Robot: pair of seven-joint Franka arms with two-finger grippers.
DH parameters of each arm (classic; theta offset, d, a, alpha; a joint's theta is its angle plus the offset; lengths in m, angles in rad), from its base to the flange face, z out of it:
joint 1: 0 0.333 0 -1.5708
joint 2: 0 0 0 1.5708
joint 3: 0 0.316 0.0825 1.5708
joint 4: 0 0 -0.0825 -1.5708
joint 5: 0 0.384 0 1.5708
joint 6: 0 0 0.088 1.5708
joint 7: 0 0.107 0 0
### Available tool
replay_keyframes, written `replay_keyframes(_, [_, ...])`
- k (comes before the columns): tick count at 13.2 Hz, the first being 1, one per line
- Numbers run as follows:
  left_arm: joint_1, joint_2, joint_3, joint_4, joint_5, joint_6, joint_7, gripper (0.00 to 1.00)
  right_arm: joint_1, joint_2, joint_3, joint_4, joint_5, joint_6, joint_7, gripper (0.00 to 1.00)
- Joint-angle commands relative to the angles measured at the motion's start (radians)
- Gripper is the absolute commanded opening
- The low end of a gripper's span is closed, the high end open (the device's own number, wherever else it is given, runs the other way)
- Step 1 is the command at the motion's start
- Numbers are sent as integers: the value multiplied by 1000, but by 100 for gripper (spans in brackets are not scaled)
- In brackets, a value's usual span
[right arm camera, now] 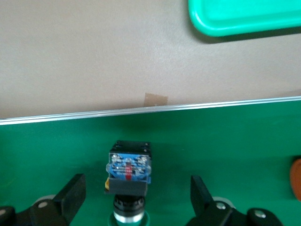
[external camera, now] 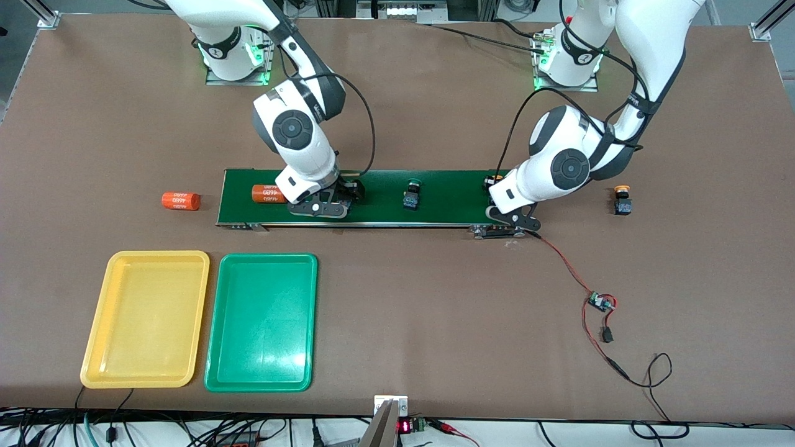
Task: Sort buttons by color to trays
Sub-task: 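Place the orange button on the belt while the right gripper reaches a green button, then grasp the green button with the right gripper while the left gripper withdraws, then carry the green button into the green tray and open the right gripper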
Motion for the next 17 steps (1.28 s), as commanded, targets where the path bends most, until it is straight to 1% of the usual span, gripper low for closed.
replay_keyframes(1, [0, -34, 15, 45, -16, -19, 2, 100, 5, 26, 1, 26, -1, 2, -3, 85])
replay_keyframes(2, [8, -67, 24, 46, -16, -34, 2, 100, 6, 27, 1, 26, -4, 2, -4, 75])
replay_keyframes(3, [35, -95, 41, 52, -16, -51, 2, 100, 8, 30, 1, 23, -6, 2, -7, 63])
replay_keyframes(4, [67, -112, 46, 57, -8, -74, 3, 100, 14, 42, 1, 23, -7, 2, -16, 49])
replay_keyframes(5, [122, -112, 55, 59, 2, -83, 17, 100, 14, 46, 1, 23, -7, 2, -21, 35])
replay_keyframes(6, [181, -103, 64, 56, 2, -83, 87, 100, 12, 44, 1, 23, -7, 0, -23, 21])
replay_keyframes(8, [283, -76, 75, 48, 2, -82, 273, 100, 12, 43, 1, 23, -7, -3, -21, 0])
replay_keyframes(9, [326, -56, 98, 48, 19, -80, 316, 100, 11, 34, 1, 23, -7, -7, -23, 0])
replay_keyframes(10, [362, -37, 108, 48, 60, -79, 333, 100, 3, 5, -2, 26, -7, -12, -44, 0])
replay_keyframes(12, [431, 0, 110, 48, 233, -54, 335, 100, -47, -58, -4, 46, -7, -70, -73, 0])
replay_keyframes(13, [458, 12, 109, 46, 301, -46, 335, 100, -64, -69, -4, 87, -9, -122, -85, 0])
replay_keyframes(14, [474, 21, 110, 46, 324, -46, 336, 100, -78, -68, -8, 138, -12, -173, -102, 0])
replay_keyframes(15, [486, 24, 110, 40, 325, -46, 336, 100, -86, -62, -25, 188, -36, -207, -125, 0])
replay_keyframes(16, [491, 27, 110, 20, 325, -46, 335, 100, -90, -56, -42, 225, -65, -213, -163, 0])
replay_keyframes(17, [494, 27, 110, -1, 326, -45, 335, 100, -107, -40, -56, 259, -66, -211, -197, 0])
